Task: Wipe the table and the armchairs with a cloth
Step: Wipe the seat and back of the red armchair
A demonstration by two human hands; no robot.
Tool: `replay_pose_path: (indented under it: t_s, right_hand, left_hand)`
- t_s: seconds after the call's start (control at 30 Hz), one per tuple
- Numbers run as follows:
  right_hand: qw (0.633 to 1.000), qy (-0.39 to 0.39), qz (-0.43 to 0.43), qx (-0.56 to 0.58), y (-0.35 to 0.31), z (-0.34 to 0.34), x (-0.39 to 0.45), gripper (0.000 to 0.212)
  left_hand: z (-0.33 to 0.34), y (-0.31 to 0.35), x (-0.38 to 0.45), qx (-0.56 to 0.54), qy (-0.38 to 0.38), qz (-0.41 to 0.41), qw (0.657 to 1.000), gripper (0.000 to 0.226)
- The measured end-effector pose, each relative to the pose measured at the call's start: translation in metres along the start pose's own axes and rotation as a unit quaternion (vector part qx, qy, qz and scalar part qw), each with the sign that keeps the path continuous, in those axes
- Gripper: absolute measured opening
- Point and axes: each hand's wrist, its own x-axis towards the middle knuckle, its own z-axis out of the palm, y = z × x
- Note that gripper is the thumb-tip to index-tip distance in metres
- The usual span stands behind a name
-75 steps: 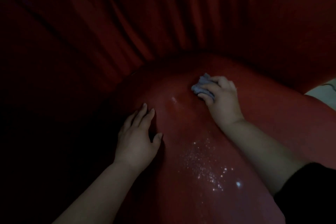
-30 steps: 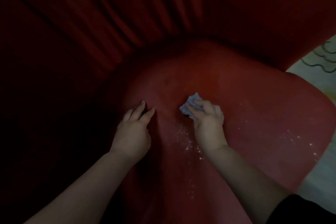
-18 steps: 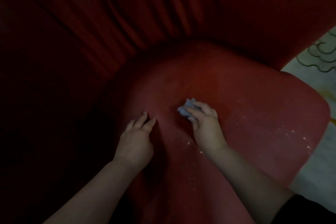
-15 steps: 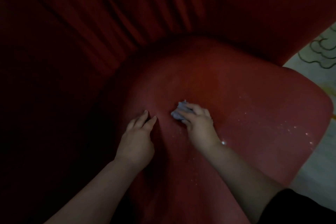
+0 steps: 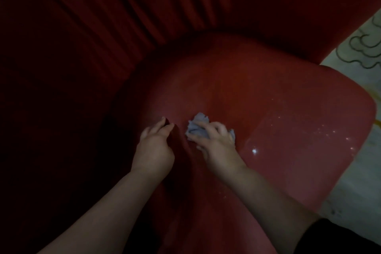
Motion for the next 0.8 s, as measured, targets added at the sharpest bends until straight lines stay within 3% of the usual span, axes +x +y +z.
replay_pose_path:
  t_s: [0.23,0.33,0.47,0.67,0.8]
  right_hand:
    - [0.997,0.01,-0.053,0.047,0.008,-0.003,-0.04,0.041]
    - [0.995,0.088,-0.011,0.05,0.024,-0.018,-0.034,0.034]
    - [0.997,0.028,0.073,0.011,0.037,-0.021,-0.034,0.058]
    - [0.997,0.019,0.013,0.074,0.023,-0.001,-0.077,0.055]
    - [0.994,0.1,-0.006,0.034,0.04,-0.023,-0.063,0.053]
  left_hand:
    - [0.005,0.005,-0.003,0.002,0.001,0.025,1.0,0.067]
    - [0.006,0.009,-0.006,0.006,-0.001,0.043,0.999,0.069]
    - [0.01,0.015,-0.009,0.005,-0.026,0.042,0.999,0.07]
    - [0.016,0.015,-0.016,0.018,-0.015,0.046,0.999,0.069]
    - [0.02,0.02,-0.02,0.022,-0.013,0.043,0.999,0.069]
